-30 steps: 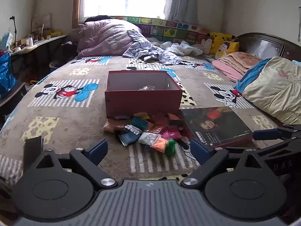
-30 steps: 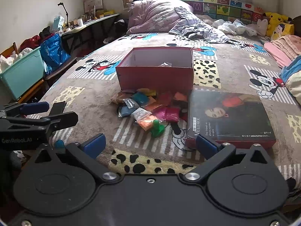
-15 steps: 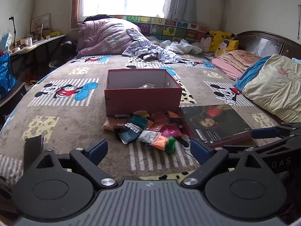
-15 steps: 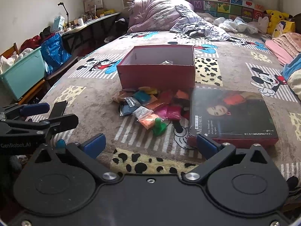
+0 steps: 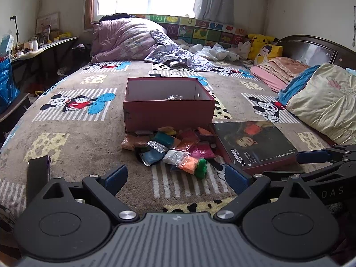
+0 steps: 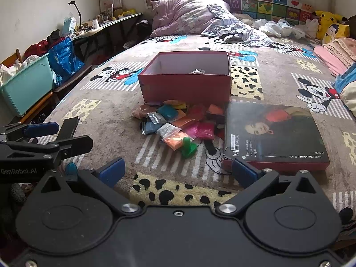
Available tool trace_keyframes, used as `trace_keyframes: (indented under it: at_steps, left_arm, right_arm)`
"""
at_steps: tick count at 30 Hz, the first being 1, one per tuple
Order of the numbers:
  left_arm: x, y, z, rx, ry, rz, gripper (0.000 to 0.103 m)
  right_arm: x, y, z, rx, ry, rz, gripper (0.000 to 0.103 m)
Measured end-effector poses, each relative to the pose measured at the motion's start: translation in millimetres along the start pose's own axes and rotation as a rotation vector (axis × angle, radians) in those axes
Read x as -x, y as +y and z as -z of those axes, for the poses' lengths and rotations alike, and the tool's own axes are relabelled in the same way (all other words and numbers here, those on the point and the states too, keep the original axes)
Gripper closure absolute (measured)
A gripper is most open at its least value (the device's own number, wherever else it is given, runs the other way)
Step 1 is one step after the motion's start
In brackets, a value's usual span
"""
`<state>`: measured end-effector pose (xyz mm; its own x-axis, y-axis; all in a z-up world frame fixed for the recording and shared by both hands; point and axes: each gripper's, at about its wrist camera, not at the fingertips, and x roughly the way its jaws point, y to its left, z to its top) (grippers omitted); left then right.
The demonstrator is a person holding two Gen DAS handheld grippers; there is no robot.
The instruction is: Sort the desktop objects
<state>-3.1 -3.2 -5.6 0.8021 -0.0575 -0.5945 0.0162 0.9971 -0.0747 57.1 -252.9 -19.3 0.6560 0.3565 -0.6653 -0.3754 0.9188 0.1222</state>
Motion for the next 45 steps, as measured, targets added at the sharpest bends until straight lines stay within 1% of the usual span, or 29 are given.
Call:
trace_keyframes:
  at_steps: [45]
  left_arm:
    - [-2.8, 0.2, 4.1, 0.002, 0.017, -0.011, 0.008]
  right_arm:
    - [-2.3, 0.0, 4.3, 0.002, 0.011, 0.009, 0.001]
